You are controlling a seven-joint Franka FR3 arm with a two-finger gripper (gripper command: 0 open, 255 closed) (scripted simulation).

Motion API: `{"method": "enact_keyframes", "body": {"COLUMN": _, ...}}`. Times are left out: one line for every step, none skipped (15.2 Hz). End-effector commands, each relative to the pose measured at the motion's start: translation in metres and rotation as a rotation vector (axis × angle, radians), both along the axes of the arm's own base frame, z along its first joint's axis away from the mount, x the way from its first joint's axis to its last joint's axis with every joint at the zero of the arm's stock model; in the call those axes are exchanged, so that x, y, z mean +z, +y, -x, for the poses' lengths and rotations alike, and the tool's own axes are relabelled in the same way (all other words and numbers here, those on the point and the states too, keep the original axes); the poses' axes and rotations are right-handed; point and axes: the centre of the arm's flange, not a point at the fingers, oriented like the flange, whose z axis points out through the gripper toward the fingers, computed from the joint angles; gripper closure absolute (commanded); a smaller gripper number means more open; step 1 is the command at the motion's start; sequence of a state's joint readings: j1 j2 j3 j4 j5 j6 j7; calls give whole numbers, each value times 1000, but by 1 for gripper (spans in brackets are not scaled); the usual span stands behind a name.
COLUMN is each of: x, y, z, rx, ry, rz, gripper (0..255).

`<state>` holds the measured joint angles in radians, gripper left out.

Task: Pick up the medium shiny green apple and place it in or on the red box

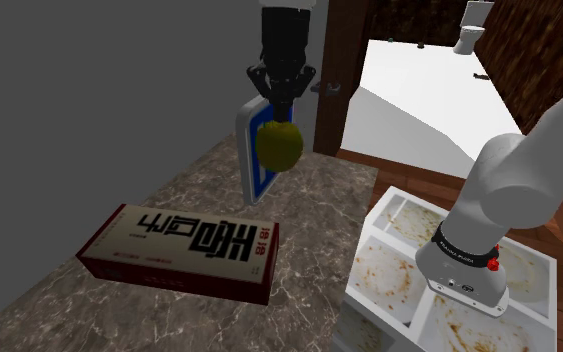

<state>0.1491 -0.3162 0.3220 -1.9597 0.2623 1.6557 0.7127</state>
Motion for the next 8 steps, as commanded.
{"method": "enact_keyframes", "body": {"x": 5, "y": 25, "z": -8, "rx": -1, "ry": 0, "rz": -1, "gripper": 255}}
{"method": "enact_keyframes", "body": {"x": 7, "y": 37, "z": -13, "rx": -1, "ry": 0, "rz": -1, "gripper": 255}}
{"method": "enact_keyframes", "body": {"x": 9, "y": 49, "z": -18, "rx": -1, "ry": 0, "rz": -1, "gripper": 255}}
{"method": "enact_keyframes", "body": {"x": 11, "y": 61, "z": -24, "rx": -1, "ry": 0, "rz": -1, "gripper": 255}}
{"method": "enact_keyframes", "body": {"x": 14, "y": 73, "z": -29, "rx": -1, "ry": 0, "rz": -1, "gripper": 255}}
{"method": "enact_keyframes", "body": {"x": 16, "y": 85, "z": -34, "rx": -1, "ry": 0, "rz": -1, "gripper": 255}}
{"method": "enact_keyframes", "body": {"x": 18, "y": 97, "z": -39, "rx": -1, "ry": 0, "rz": -1, "gripper": 255}}
{"method": "enact_keyframes", "body": {"x": 20, "y": 109, "z": -44, "rx": -1, "ry": 0, "rz": -1, "gripper": 255}}
